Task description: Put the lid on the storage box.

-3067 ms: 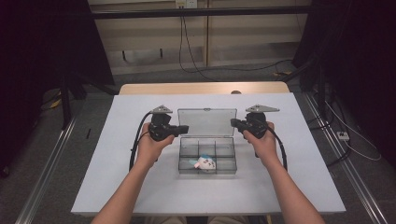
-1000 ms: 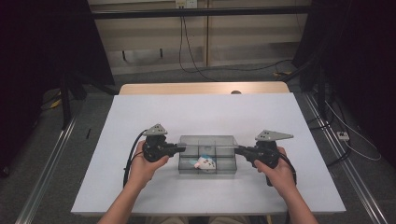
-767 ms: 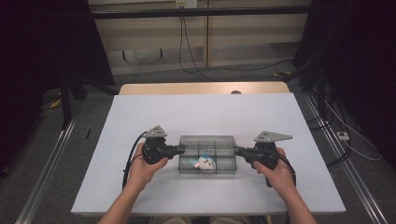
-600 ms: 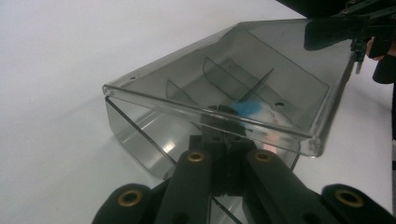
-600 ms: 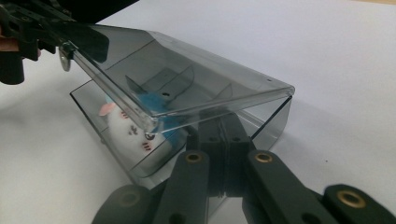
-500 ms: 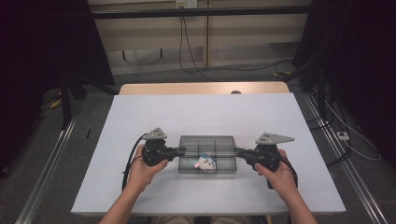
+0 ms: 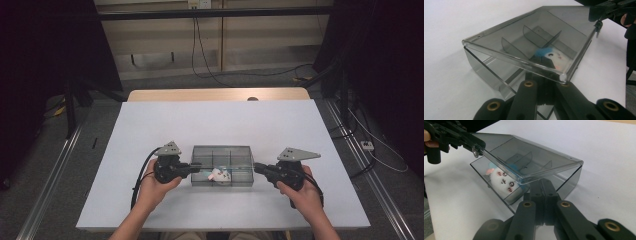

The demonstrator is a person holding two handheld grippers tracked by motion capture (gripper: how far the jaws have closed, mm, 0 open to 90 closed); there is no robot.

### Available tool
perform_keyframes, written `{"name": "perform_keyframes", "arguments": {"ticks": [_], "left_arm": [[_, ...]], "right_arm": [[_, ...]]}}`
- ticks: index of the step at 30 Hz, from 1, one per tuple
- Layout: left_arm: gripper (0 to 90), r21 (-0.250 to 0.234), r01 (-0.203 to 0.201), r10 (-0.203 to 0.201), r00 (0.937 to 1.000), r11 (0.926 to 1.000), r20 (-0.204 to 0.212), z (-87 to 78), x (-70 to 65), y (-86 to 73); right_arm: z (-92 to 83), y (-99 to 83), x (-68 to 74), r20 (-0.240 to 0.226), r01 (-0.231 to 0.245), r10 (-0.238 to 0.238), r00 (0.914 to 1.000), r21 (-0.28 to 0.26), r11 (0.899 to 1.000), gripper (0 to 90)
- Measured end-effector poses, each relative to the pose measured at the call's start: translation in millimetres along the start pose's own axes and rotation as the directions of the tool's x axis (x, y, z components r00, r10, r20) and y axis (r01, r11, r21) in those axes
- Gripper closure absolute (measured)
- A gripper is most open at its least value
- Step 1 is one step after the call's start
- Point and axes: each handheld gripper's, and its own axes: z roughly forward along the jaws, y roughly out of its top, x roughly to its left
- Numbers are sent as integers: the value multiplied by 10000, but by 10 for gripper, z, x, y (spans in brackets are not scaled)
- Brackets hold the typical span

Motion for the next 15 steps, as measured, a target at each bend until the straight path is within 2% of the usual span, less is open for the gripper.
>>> {"name": "perform_keyframes", "arguments": {"ticks": [15], "left_arm": [[900, -122, -46, 47, 9999, 9999, 118, -128, -43, -36]], "right_arm": [[4, -65, 73, -95, 185, -184, 9998, 194, 9996, 888]]}}
